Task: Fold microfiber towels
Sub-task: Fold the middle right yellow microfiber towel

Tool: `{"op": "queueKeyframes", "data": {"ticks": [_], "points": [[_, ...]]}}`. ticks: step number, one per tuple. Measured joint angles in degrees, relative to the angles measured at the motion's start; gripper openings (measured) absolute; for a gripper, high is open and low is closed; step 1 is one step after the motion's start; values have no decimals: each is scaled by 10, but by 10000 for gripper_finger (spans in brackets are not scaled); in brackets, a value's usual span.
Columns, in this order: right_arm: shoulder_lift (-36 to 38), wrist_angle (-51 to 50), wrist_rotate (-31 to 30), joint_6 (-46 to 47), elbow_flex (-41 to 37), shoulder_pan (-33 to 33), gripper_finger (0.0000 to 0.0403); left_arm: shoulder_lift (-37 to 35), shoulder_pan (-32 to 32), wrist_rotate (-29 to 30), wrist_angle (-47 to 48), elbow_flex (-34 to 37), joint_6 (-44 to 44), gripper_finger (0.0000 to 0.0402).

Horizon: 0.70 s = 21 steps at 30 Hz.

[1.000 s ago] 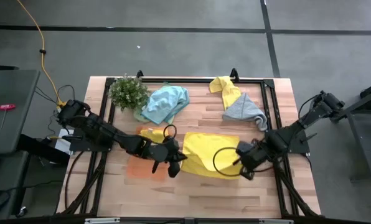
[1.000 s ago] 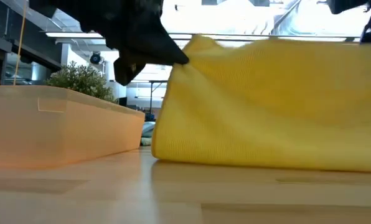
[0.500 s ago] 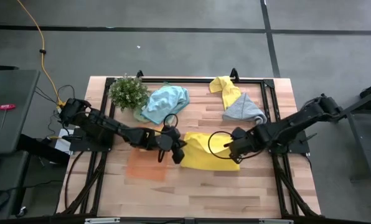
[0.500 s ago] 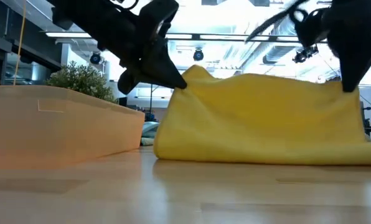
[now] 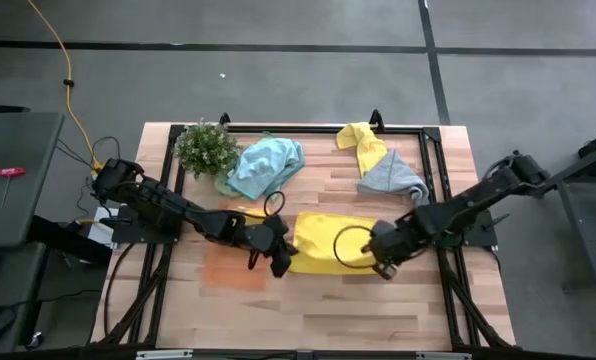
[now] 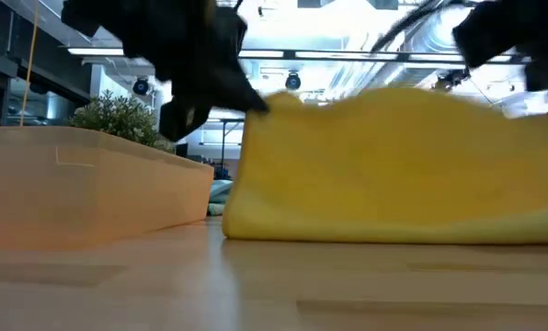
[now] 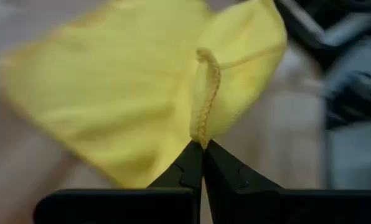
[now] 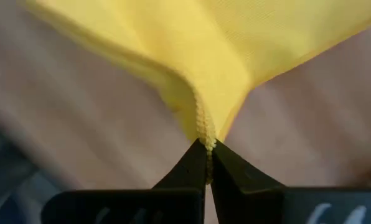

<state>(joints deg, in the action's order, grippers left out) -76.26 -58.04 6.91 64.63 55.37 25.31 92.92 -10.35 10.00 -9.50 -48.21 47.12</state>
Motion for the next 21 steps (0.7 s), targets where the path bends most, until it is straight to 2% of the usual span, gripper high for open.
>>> {"op": "queueKeyframes", "data": {"ticks": [5,7,9,13,21], "points": [[38,56,133,21,0,50,0,-1,-7,-124,-22,0,17,0],[39,77,161,36,0,65,0,4,-7,-153,-26,-1,34,0],[39,100,164,43,0,78,0,10,-9,-160,-22,0,46,0],[32,103,142,70,1,85,0,24,-10,-128,-22,0,48,0],[8,4,13,100,1,57,0,51,-9,22,-23,0,48,0]]}}
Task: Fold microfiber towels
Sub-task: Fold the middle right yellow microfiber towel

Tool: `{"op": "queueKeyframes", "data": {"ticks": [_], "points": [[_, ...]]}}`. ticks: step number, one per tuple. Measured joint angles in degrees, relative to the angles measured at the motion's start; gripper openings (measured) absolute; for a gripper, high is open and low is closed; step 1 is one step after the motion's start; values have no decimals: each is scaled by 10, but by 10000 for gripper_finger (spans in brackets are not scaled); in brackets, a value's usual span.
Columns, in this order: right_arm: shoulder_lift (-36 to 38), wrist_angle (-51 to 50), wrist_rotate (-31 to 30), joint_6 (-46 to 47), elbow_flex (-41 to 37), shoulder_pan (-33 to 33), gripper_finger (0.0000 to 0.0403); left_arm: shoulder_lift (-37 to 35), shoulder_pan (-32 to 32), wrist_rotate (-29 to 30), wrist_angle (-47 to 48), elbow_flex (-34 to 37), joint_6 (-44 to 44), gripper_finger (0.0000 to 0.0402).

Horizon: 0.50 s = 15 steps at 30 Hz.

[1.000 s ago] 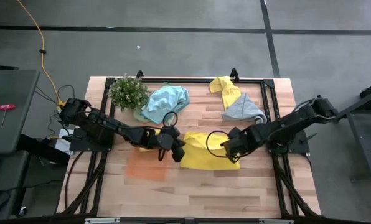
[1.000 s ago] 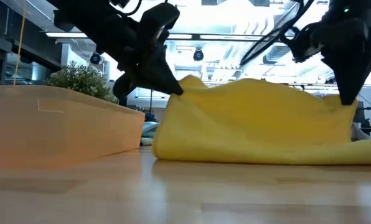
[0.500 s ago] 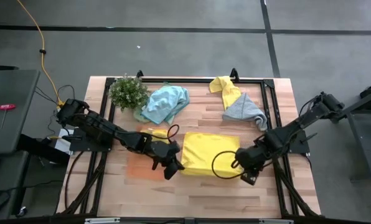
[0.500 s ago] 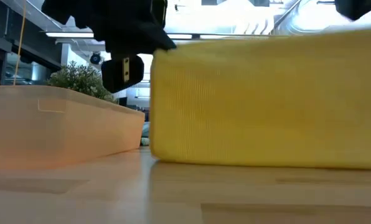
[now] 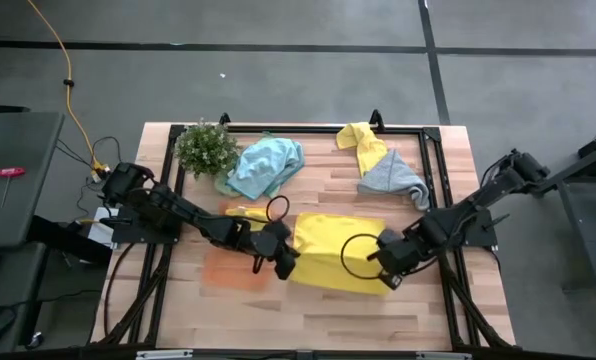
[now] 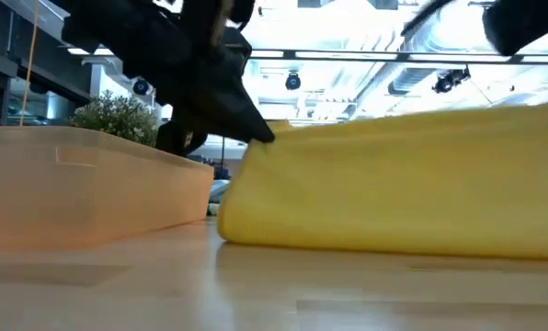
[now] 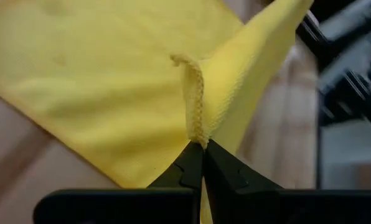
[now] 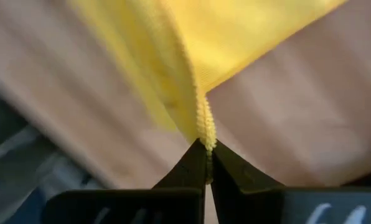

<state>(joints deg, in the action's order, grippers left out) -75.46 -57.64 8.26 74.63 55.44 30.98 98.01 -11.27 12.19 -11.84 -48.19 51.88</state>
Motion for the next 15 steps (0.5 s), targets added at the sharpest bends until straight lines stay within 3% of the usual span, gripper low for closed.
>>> {"op": "queueKeyframes", "data": {"ticks": [7,15], "points": [[-28,-55,-79,0,0,-56,0,2,0,91,10,0,-15,0],[-80,-55,-96,-44,0,-106,0,2,0,161,52,0,-11,0]]}}
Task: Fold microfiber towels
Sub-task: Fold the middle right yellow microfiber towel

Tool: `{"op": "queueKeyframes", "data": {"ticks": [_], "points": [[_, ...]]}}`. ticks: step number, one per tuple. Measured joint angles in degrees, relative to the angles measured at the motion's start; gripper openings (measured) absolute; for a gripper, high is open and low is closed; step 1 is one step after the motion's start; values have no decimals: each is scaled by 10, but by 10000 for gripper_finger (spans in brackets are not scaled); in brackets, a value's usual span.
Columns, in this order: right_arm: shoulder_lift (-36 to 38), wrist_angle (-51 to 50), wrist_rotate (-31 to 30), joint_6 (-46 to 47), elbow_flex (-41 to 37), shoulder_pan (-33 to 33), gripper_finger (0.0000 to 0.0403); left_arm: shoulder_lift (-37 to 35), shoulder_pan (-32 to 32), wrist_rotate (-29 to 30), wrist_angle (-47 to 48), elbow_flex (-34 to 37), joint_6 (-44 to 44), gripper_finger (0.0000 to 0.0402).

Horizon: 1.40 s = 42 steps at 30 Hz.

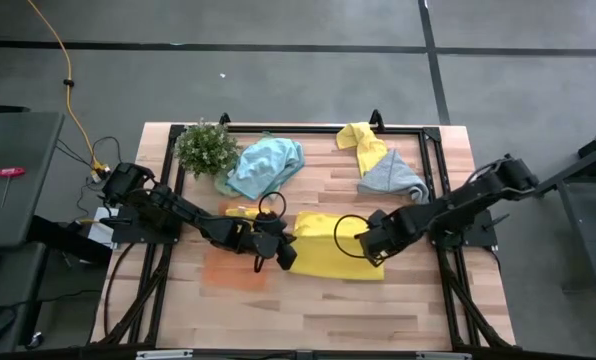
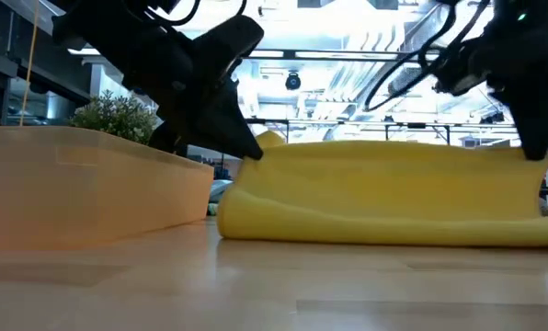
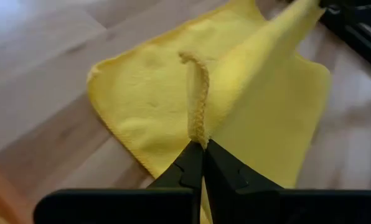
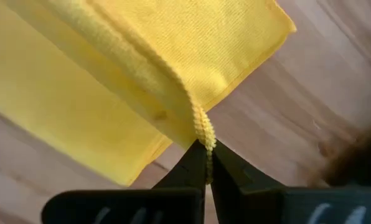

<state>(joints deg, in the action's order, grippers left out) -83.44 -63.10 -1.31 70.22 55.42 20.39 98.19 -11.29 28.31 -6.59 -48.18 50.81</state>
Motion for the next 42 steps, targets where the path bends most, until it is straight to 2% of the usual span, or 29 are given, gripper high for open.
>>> {"op": "queueKeyframes", "data": {"ticks": [8,16,33,42], "points": [[-29,0,9,-12,0,-6,0,0,0,3,-1,0,0,0],[-29,-1,0,9,0,-6,0,0,0,24,-1,0,0,0],[-29,-1,-3,23,0,-6,0,0,5,25,-1,0,0,0],[-29,-9,-24,45,0,-13,0,7,5,28,-3,-1,0,0]]}}
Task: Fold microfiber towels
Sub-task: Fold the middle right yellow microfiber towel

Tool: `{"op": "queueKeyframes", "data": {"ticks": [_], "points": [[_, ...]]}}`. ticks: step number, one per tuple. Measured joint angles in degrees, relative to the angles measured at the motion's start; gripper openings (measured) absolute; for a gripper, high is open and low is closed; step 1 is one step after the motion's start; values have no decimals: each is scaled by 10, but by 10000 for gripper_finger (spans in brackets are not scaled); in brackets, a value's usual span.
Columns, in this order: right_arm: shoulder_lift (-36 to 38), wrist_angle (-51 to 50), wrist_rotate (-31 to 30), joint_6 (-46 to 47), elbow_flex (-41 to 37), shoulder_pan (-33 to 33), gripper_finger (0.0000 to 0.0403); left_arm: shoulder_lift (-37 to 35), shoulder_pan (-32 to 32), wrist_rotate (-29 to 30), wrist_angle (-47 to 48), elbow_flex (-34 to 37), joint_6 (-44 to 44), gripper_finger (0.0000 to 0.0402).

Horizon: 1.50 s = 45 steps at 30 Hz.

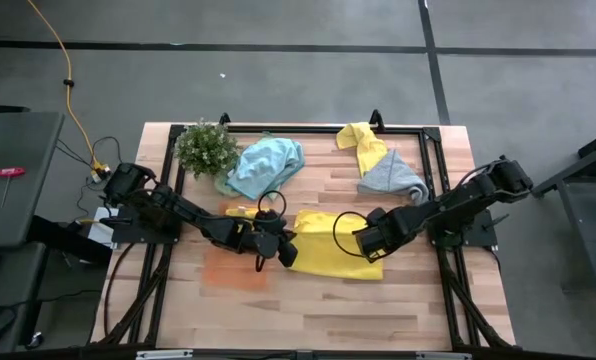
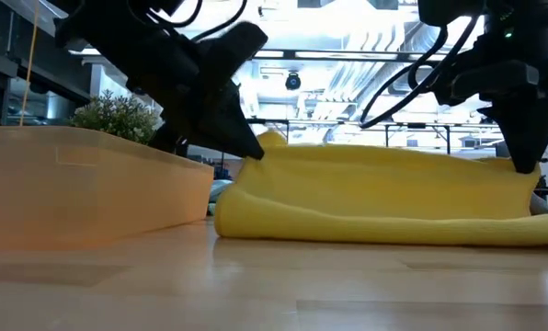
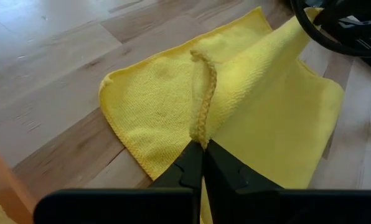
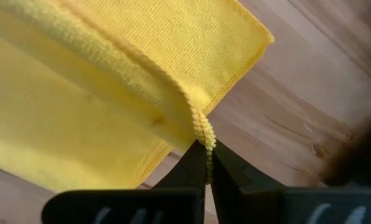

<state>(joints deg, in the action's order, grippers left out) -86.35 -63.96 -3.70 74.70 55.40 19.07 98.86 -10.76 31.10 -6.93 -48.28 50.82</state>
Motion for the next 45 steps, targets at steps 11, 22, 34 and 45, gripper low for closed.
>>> {"op": "queueKeyframes", "data": {"ticks": [11,22,34,45], "points": [[0,11,-11,-12,0,-19,0,45,-2,17,-47,-1,20,0],[0,15,-36,-1,0,-26,0,43,15,1,-67,1,-23,0],[0,15,-35,2,0,-26,0,43,25,0,-70,1,-61,20],[2,-26,-64,3,0,-26,104,42,57,-7,-71,1,-101,97]]}}
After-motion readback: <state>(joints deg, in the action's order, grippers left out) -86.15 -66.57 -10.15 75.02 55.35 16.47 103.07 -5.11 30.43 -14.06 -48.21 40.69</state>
